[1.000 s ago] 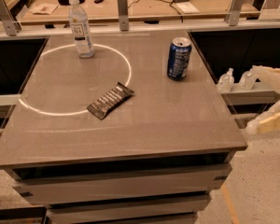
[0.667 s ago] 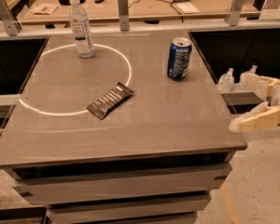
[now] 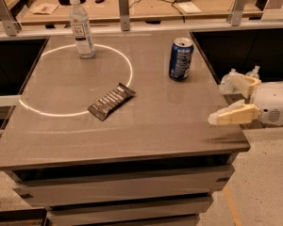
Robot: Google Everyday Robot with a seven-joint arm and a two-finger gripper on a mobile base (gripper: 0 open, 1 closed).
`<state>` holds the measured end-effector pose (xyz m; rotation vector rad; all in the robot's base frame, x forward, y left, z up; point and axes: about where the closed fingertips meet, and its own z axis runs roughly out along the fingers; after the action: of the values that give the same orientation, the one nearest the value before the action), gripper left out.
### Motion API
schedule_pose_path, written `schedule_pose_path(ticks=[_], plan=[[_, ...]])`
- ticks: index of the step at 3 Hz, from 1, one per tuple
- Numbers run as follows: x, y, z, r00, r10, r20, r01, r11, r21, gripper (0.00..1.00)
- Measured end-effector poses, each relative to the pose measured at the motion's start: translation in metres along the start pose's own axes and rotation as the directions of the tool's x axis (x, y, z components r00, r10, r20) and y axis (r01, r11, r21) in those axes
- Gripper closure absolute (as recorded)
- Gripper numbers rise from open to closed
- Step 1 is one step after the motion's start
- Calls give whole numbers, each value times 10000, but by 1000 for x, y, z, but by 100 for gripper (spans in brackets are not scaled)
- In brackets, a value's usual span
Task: Move pepsi can near rxbar chocolate
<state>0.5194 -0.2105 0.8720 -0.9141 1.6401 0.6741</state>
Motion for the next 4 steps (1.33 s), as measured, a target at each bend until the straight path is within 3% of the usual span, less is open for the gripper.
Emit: schedule_pose_path(ticks=[1,2,3,4], plan=[[7,-20,19,9995,228,-206,-213,9972,719,0],[5,-42,40,9968,798,-84,-777,9858,1489,0],[-5,-59,58,9938,1077,278,-1110,9774,1801,0],[-16,-68,76,9949,952,317,-994,9794,1757,0]])
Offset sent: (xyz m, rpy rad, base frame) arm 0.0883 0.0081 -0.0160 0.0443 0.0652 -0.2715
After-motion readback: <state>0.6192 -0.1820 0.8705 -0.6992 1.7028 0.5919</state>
